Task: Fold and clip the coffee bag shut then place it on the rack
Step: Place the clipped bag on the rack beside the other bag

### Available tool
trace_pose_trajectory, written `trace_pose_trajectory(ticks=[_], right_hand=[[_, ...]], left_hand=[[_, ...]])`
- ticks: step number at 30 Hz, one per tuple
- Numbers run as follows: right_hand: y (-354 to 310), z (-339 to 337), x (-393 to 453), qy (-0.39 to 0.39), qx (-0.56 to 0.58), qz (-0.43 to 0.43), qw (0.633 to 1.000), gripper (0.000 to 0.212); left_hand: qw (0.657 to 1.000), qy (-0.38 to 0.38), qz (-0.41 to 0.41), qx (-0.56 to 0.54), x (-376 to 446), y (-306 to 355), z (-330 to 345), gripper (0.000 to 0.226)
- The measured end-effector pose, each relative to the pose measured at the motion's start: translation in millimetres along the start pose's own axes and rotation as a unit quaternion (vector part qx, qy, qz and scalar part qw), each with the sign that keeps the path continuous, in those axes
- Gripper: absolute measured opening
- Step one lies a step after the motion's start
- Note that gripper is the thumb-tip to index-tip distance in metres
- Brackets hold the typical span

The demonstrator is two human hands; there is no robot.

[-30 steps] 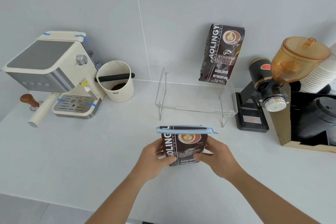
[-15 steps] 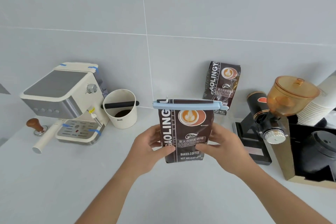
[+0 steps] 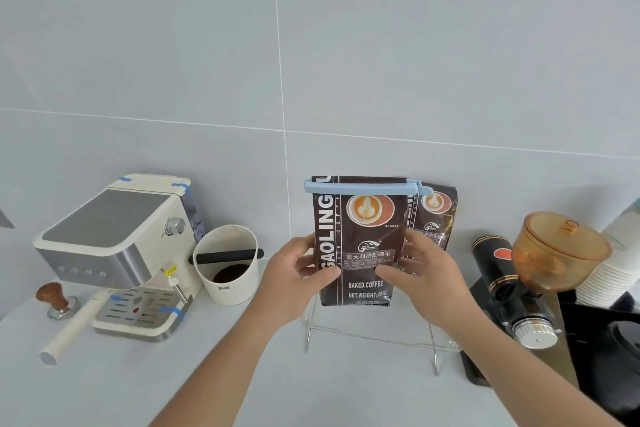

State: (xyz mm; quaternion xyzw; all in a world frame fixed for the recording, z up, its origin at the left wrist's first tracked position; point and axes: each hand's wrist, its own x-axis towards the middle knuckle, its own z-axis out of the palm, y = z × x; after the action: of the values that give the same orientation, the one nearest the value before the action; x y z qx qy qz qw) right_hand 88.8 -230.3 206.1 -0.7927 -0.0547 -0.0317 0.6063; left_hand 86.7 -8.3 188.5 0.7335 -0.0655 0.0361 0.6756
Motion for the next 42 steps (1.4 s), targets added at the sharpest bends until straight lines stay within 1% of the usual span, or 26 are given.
trace_pose_trajectory(ticks=[2,6,10,13,16,24,27,32,36,42], right_hand=[[4.5,3.6,10.6,0.001,0.028,0.017,0.999,0.051],[20.3,11.0,30.0,-0.001,0.047,0.046,0.998,0.05],[41.3,19.0,44.4,0.012,0.034,0.072,0.997,0.047],[56.9,24.0,55.8,0.015,0.022,0.089,0.996,0.047],[66.0,29.2,66.7,0.017,0.026,0.094,0.995,0.046],[83.6,41.8,94.6,0.032,0.01,0.096,0.995,0.049],[89.7,44.8,99.3,0.035,-0.011,0.095,0.995,0.051],[98.9,50.0,96.8,0.052,-0.026,0.105,0.993,0.054],[97.9,55.7,99.1,0.062,-0.026,0.112,0.991,0.049],[96.2,57.9,107.8,0.077,-0.026,0.109,0.991,0.051]], left_hand=[[1.0,0.001,-0.003,-0.002,10.9,-3.1,1.4,0.046],[1.0,0.008,0.0,0.03,31.0,-13.5,4.0,0.05],[0.997,0.014,-0.004,0.071,46.9,-29.9,5.6,0.05],[0.998,0.01,-0.02,0.063,58.8,-45.8,8.2,0.048],[0.997,0.014,-0.031,0.065,71.2,-57.4,10.7,0.044],[0.997,0.016,-0.044,0.066,106.7,-79.7,10.9,0.045],[0.997,0.022,-0.051,0.059,112.1,-86.4,11.2,0.043],[0.997,0.035,-0.049,0.037,111.7,-95.6,12.6,0.049],[0.997,0.045,-0.046,0.051,116.3,-98.8,13.1,0.056],[0.997,0.038,-0.051,0.05,128.6,-99.3,14.4,0.055]])
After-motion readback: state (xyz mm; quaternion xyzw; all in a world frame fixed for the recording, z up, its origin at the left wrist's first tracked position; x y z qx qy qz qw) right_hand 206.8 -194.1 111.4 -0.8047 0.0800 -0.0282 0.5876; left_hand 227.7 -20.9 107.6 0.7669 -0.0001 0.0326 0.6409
